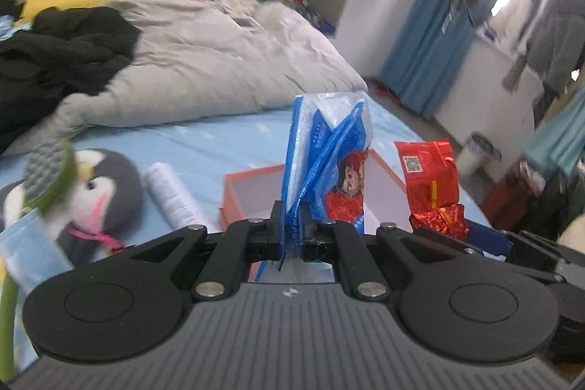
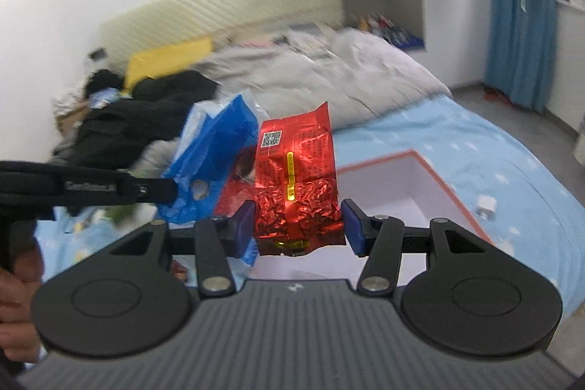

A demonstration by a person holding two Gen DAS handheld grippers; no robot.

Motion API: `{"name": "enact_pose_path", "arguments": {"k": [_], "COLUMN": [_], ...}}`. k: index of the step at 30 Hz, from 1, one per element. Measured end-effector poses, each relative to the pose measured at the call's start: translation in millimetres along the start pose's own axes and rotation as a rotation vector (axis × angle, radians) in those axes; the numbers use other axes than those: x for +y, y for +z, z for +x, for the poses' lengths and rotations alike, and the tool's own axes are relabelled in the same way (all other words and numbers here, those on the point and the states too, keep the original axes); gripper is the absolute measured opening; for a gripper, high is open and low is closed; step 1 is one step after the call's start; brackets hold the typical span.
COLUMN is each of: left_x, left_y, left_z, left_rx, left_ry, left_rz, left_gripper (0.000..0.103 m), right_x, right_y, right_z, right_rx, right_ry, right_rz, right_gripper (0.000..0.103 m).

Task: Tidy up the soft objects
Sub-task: 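Carry the wipe pack and foil packet over the pink box with both tools, then open both tools to drop the wipe pack and foil packet into the box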

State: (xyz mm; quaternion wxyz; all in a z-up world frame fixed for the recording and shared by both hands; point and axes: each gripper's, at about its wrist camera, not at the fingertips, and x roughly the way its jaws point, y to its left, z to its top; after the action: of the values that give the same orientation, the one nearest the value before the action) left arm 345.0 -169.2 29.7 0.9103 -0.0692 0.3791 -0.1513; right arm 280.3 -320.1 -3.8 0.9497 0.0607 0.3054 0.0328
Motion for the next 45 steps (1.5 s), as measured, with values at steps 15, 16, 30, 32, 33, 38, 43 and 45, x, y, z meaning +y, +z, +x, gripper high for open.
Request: {"name": "enact_pose_path", "arguments": {"k": [15, 16, 30, 32, 33, 38, 43, 45], "left_x": [-49.4, -50.0, -41.5, -41.5, -41.3, -37.8, -33.1, -30.4], "left_y": [16.0, 14.0, 19.3, 23.3, 24.6, 23.9, 9.3, -0.2], "left_z": [177.0, 182.0, 164.4, 143.0, 132.7, 67.7, 7.6, -14.6], "left_rx": [0.377, 0.388, 0.395, 0.349, 0.325, 0.202, 0.096, 0.054], "left_ry": [-0.006, -0.007, -0.036, -0.05, -0.053, -0.063, -0.044, -0.026], "left_rz": [0.106, 0.109, 0.109, 0.107, 0.108, 0.129, 0.198, 0.22], "left_gripper": [0.008, 0.008, 0.033, 0.033, 0.033, 0.033, 0.033, 0.033], "right_x": [-81.9, -83.7, -82.3, -75.6, -72.0, -52.7, -32.0, -23.1], "right_y": [-19.0, -22.0, -19.5, -15.4, -13.5, -8.4, -8.7, -11.4], "right_z": [106.5, 108.2, 100.5, 88.5, 81.5, 42.1, 0.2, -16.8], "right_rx": [0.306, 0.313, 0.323, 0.296, 0.28, 0.195, 0.112, 0.08], "right_ry": [-0.092, -0.099, -0.091, -0.099, -0.097, -0.086, -0.057, -0.04], "right_rz": [0.099, 0.097, 0.101, 0.082, 0.077, 0.064, 0.053, 0.044], "right_gripper": [0.054, 0.054, 0.056, 0.056, 0.056, 0.064, 0.064, 0.064]}}
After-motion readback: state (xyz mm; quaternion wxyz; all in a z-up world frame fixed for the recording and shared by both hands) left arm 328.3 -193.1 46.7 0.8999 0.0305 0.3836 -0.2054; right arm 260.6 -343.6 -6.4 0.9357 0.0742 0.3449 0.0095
